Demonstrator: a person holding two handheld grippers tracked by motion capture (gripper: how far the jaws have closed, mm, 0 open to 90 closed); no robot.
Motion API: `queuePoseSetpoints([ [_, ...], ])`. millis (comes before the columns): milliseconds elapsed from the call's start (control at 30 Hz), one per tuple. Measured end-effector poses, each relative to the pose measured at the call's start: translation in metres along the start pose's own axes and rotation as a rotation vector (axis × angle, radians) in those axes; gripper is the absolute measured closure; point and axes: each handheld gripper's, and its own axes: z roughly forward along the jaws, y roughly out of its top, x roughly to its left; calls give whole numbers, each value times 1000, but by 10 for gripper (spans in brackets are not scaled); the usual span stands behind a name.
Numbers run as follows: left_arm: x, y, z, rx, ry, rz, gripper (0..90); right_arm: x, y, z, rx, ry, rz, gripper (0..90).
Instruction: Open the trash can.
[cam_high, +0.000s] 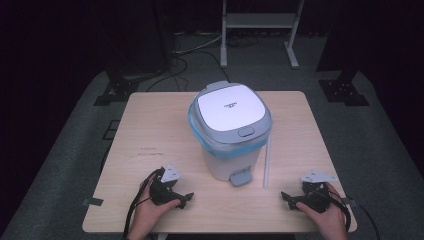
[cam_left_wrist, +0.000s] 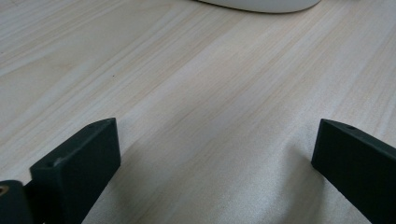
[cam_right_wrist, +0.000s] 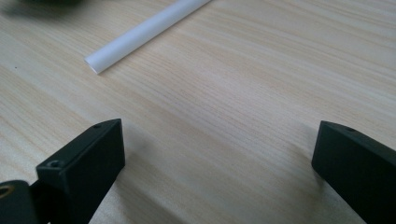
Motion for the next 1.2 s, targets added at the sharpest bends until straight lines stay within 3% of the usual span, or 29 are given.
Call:
queuePoseSetpoints([
  [233, 0, -1, -2, -24, 9, -8, 75, 0, 1, 1, -3, 0, 3, 14],
  [300, 0, -1, -3, -33, 8, -7, 144, -1, 1, 1, -3, 0, 1, 14],
  [533, 1, 0, -2, -35, 4, -3, 147, 0, -1, -1, 0, 3, -2, 14],
  [633, 0, -1, -3, -48, -2, 2, 225, 0, -1, -1, 0, 3, -2, 14],
  [833, -2, 1, -4, -51, -26, -8, 262, 0, -1, -1, 0, 3, -2, 14],
  [1200, -14, 9, -12, -136, -67, -8, 506, 0, -1, -1, -1, 2, -2, 14],
])
